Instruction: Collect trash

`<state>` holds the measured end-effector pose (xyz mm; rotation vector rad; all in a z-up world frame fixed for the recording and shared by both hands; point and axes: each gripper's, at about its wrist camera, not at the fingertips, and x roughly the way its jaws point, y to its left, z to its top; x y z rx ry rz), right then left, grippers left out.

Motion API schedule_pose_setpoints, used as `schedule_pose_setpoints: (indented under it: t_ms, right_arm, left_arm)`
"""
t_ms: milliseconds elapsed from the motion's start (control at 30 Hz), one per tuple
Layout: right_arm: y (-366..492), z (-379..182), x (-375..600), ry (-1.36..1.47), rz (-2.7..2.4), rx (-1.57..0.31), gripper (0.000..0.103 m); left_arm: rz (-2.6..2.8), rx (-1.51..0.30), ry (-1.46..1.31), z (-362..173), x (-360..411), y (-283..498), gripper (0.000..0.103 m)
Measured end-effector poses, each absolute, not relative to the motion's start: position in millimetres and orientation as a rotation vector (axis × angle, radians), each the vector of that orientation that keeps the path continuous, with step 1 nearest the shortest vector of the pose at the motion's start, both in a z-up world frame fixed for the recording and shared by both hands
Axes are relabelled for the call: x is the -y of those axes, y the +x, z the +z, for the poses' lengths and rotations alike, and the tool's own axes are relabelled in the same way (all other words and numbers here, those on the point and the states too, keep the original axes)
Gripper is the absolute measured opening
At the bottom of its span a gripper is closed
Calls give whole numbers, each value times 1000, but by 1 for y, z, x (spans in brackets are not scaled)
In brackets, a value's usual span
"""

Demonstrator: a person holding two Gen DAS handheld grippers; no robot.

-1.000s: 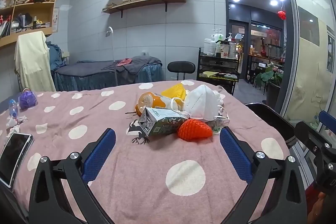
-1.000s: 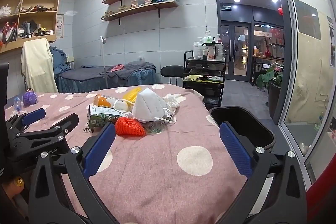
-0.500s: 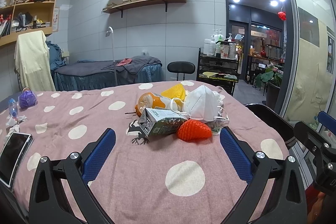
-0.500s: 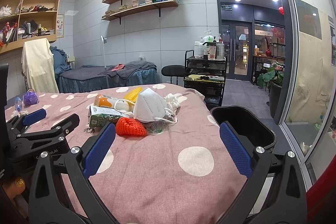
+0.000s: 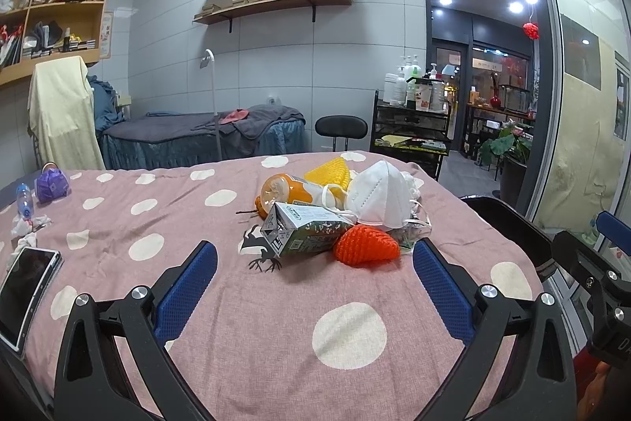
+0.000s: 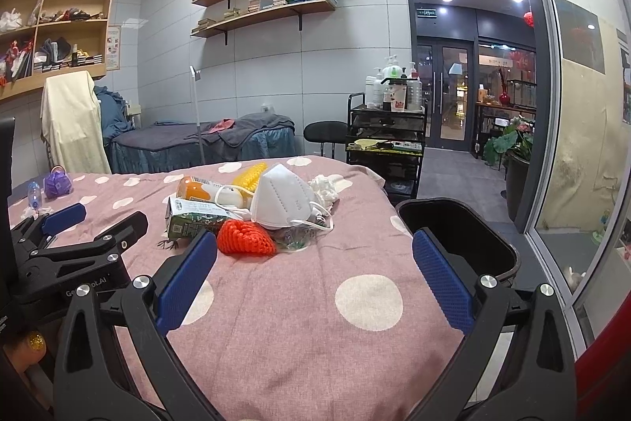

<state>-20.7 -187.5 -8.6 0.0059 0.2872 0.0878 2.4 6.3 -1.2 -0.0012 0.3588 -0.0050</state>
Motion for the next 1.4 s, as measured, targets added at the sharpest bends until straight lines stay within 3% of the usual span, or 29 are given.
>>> schedule_pose_setpoints:
  t_ms: [1400]
  right_arm:
    - [-21,-9,189,20,91,-295,98]
  left_arm:
    - [-4,-358,-4,-2,-7,2,97]
